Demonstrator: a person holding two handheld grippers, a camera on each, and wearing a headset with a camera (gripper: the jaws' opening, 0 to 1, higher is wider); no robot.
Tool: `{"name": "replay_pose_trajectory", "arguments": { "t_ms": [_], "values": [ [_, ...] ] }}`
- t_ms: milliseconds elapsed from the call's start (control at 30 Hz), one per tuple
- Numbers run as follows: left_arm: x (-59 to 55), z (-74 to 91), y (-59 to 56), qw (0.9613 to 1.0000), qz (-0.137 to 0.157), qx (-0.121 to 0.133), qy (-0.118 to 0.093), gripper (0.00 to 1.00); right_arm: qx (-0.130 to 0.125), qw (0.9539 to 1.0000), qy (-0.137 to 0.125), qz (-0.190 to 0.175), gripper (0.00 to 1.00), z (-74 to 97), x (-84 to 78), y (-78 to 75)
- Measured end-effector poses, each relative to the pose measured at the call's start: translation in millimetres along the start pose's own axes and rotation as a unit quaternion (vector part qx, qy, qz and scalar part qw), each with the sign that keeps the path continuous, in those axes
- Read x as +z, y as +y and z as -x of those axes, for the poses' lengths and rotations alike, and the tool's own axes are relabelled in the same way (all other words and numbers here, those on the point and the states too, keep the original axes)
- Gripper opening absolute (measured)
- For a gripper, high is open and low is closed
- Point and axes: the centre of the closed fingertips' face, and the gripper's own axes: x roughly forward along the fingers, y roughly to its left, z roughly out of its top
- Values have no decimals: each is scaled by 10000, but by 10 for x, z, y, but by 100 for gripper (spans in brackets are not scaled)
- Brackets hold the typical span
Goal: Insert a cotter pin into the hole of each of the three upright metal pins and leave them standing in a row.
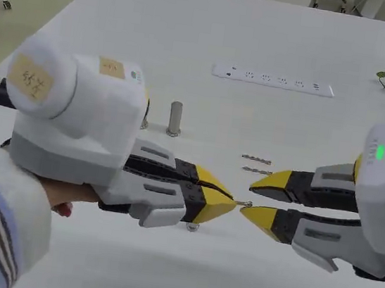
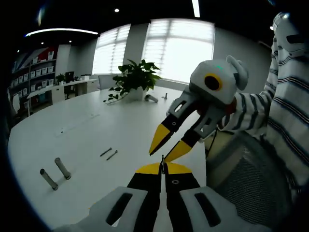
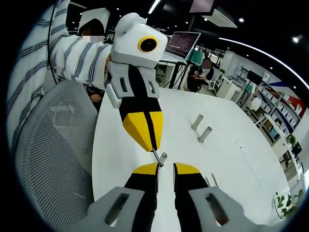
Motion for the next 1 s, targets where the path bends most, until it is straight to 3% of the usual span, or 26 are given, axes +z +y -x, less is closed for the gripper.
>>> {"name": "replay_pose_trajectory", "arguments": {
  "t_ms": [100, 233, 500, 1000],
  "values": [
    [-26, -1, -1, 9998, -186, -32, 92, 0, 125, 9999, -18, -15, 0, -4, 7, 51],
    [-67, 0, -12, 9983, -493, -123, 302, 0, 199, 9998, -8, 29, 0, -10, 3, 88],
    [-132, -26, -7, 9957, -714, -246, 541, 0, 286, 9996, 17, 78, 0, -14, -9, 127],
    [-245, -18, -125, 9855, -1177, -661, 1027, 0, 815, 9963, 208, 161, 0, -49, -102, 334]
  ]
}}
